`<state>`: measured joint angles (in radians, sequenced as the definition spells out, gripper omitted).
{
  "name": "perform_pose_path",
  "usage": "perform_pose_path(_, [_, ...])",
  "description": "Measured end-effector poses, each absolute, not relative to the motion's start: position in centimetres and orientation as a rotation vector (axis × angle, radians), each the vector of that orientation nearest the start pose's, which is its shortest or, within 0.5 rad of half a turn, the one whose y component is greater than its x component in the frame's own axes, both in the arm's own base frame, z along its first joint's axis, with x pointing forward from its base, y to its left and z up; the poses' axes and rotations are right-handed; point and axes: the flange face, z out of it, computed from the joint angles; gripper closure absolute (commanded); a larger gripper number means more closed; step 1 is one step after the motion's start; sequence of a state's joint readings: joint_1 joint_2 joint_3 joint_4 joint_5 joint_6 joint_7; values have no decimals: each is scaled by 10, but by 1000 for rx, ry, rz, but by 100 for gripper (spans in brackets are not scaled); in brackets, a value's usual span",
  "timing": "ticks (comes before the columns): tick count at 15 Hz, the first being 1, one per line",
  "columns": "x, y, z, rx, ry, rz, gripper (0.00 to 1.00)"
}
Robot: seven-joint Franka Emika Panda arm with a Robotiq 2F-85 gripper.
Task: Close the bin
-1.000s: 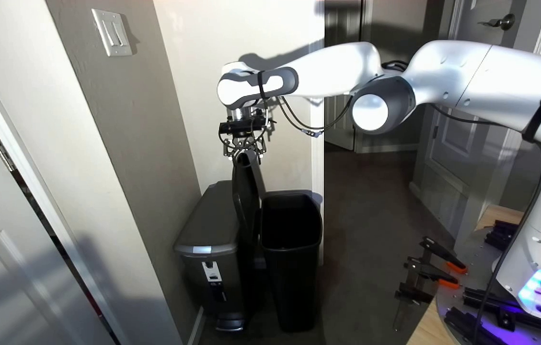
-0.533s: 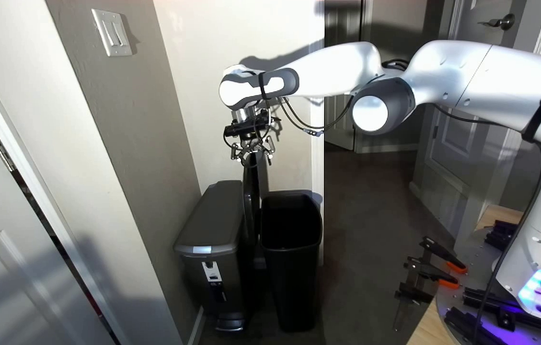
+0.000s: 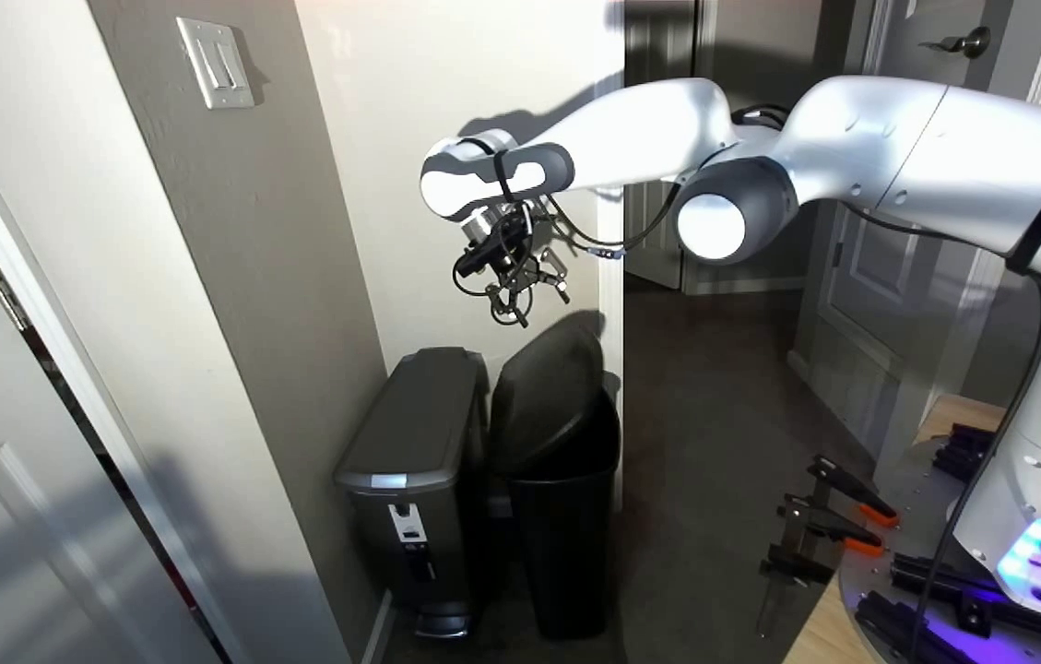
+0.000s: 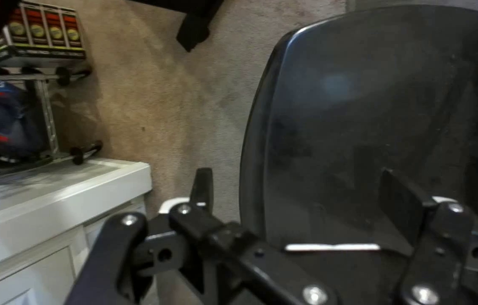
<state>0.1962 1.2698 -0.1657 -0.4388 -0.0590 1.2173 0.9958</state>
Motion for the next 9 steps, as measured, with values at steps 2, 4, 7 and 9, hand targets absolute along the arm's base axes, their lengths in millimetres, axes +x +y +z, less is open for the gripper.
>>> perform_pose_path(2, [731, 86, 254, -3264, 1605, 572, 0])
perform_pose_path(4, [724, 90, 261, -3315, 1640, 605, 0])
perform_pose_path(7, [723, 99, 265, -3340, 1575, 609, 0])
perform_pose_path(9, [723, 99, 265, -3341, 1571, 611, 0])
